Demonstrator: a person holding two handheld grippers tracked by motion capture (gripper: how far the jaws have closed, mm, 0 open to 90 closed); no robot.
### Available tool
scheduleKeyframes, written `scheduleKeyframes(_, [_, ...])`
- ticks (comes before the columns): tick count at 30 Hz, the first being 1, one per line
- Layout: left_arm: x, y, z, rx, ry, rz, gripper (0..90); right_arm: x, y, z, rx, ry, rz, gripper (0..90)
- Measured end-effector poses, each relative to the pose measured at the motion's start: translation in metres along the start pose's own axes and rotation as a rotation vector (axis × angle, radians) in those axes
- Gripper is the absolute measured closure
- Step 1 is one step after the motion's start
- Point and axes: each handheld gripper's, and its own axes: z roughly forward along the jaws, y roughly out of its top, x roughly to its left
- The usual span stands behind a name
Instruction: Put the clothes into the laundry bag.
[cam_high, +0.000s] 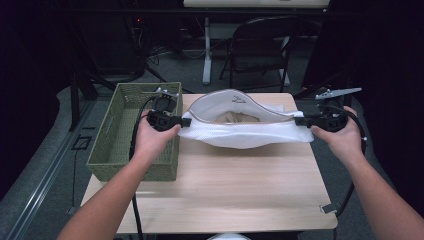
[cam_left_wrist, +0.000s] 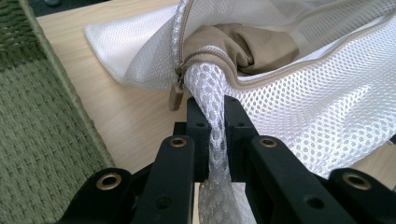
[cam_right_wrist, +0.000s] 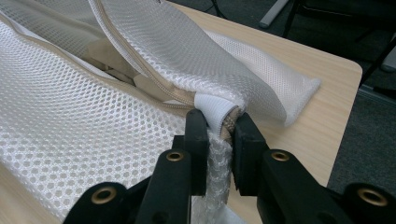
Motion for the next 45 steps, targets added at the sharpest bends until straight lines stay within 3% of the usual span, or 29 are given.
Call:
scheduleKeyframes(14, [-0.007,-0.035,0.005,0.001,-0.016,0.011,83.7,0.01,-0.032,0.002,-0.006,0.012,-0.003,78.2])
scheduleKeyframes(32, [-0.01,-0.051,0.005,-0.001,-0.028,0.011,83.4,0.015,-0.052,0.002,-0.007,0.037,0.006,78.2])
scheduleKeyframes(39, [-0.016,-0.073,0.009,-0.016,-0.021,0.036,82.3,0.016,-0.065,0.003,-0.016,0.041,0.023,78.0])
scheduleKeyframes(45, [-0.024,-0.095,0.016,-0.015,-0.021,0.051,81.9,0.02,-0.088,0.008,-0.01,0.04,0.038,78.1])
